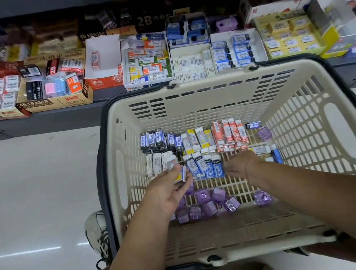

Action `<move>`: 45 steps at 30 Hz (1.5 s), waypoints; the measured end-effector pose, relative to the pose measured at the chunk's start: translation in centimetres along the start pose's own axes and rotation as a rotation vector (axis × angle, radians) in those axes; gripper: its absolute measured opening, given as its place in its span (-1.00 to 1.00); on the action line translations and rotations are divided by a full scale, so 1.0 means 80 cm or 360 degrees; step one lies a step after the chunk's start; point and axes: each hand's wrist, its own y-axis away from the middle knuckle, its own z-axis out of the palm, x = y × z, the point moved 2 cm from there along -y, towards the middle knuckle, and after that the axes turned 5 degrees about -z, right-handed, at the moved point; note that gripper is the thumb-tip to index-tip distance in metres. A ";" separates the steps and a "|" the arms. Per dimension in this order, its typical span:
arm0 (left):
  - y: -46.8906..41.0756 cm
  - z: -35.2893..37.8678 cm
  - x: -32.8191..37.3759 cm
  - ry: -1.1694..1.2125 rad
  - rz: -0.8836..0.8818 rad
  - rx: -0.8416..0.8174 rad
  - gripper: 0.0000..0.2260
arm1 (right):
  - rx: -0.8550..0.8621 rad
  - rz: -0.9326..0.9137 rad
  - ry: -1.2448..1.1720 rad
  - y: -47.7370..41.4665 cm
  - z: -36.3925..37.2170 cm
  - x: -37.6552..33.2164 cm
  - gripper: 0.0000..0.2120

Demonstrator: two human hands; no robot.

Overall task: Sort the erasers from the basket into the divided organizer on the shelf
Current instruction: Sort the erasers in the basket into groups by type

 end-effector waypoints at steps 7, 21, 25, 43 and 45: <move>0.002 0.010 -0.005 -0.0123 -0.0004 -0.0095 -0.75 | -0.0548 -0.0119 -0.0101 0.063 0.048 -0.018 -0.89; -0.001 0.008 -0.012 -0.0523 0.0113 0.0057 -0.81 | -0.0175 -0.0063 -0.0203 0.049 0.028 -0.004 -0.77; -0.001 -0.005 0.009 -0.0261 0.0316 0.0332 -0.88 | -0.0066 -0.0242 -0.0238 0.040 0.027 -0.037 -0.85; -0.005 -0.004 0.014 -0.0050 0.0332 0.0403 -0.93 | 0.0203 -0.0899 0.0282 -0.011 0.130 -0.099 -0.69; -0.006 -0.007 0.013 -0.0065 0.0324 0.0438 -0.90 | 0.0224 -0.0870 0.0164 -0.014 0.132 -0.098 -0.79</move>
